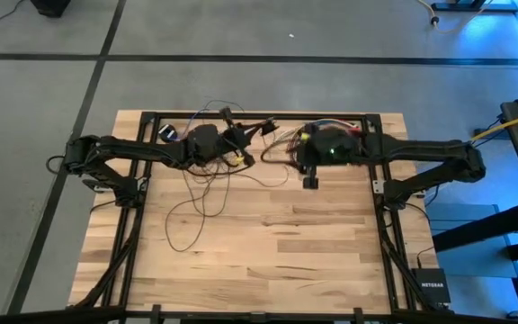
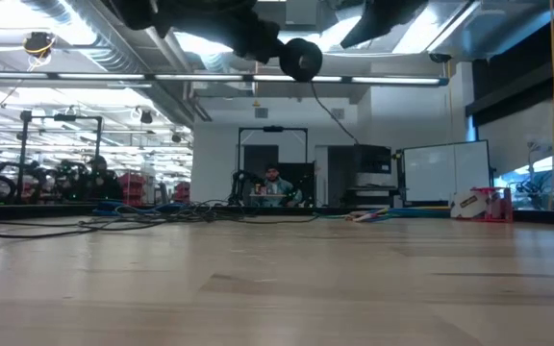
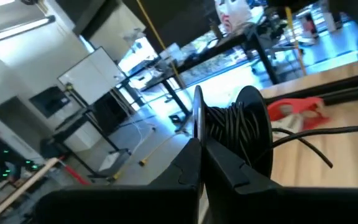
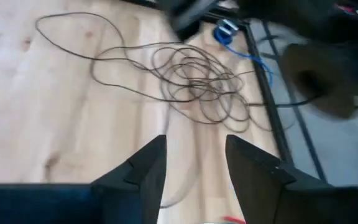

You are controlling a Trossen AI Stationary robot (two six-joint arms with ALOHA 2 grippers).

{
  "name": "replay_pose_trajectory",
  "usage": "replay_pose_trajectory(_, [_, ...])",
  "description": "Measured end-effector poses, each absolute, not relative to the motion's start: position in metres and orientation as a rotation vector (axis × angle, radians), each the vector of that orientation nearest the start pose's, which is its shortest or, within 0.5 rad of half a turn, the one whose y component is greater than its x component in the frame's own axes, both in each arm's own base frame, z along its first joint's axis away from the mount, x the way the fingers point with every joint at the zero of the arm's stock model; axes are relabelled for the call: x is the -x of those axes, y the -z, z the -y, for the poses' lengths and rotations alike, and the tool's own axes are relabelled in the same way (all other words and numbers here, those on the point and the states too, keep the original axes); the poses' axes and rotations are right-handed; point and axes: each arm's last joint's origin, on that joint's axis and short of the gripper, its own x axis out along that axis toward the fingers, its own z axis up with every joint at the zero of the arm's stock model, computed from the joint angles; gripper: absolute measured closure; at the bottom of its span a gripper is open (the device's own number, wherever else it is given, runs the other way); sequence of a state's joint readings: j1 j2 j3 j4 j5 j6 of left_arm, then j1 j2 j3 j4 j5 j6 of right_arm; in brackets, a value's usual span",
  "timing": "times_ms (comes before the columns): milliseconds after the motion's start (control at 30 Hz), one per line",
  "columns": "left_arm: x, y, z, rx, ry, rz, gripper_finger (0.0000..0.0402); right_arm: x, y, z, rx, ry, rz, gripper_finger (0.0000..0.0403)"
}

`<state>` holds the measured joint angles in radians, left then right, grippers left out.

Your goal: Coiling cords

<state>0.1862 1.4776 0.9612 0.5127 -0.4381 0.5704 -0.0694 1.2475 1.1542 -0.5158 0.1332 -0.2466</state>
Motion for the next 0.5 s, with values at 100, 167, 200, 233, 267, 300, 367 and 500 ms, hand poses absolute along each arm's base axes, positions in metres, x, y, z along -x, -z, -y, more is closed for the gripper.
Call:
replay_pose_trajectory(100, [-0.325, -0.3, -0.074, -0.546, -0.611, -0.175, 0.0399, -0.267, -0.316, 0.013, 0.253, 0.178, -0.653, 0.0233])
replay_pose_trajectory(167, [-0.325, -0.299, -0.072, -0.553, -0.602, -0.186, 0.0398, -0.271, -0.301, 0.01, 0.278, 0.256, -0.642, 0.0233])
replay_pose_trajectory(200, [-0.325, -0.298, -0.072, -0.554, -0.597, -0.193, 0.0399, -0.273, -0.293, 0.009, 0.292, 0.288, -0.635, 0.0233])
replay_pose_trajectory(233, [-0.325, -0.298, -0.072, -0.552, -0.595, -0.197, 0.0399, -0.276, -0.287, 0.009, 0.301, 0.315, -0.612, 0.0233])
replay_pose_trajectory(267, [-0.325, -0.297, -0.072, -0.547, -0.594, -0.199, 0.04, -0.278, -0.281, 0.01, 0.308, 0.336, -0.576, 0.0233])
replay_pose_trajectory(300, [-0.325, -0.297, -0.072, -0.546, -0.594, -0.202, 0.04, -0.281, -0.276, 0.01, 0.314, 0.349, -0.546, 0.0233])
replay_pose_trajectory(367, [-0.325, -0.297, -0.072, -0.539, -0.592, -0.203, 0.0398, -0.284, -0.268, 0.01, 0.313, 0.361, -0.479, 0.0233])
replay_pose_trajectory(500, [-0.326, -0.296, -0.068, -0.542, -0.584, -0.203, 0.0399, -0.286, -0.264, 0.01, 0.31, 0.355, -0.388, 0.0233])
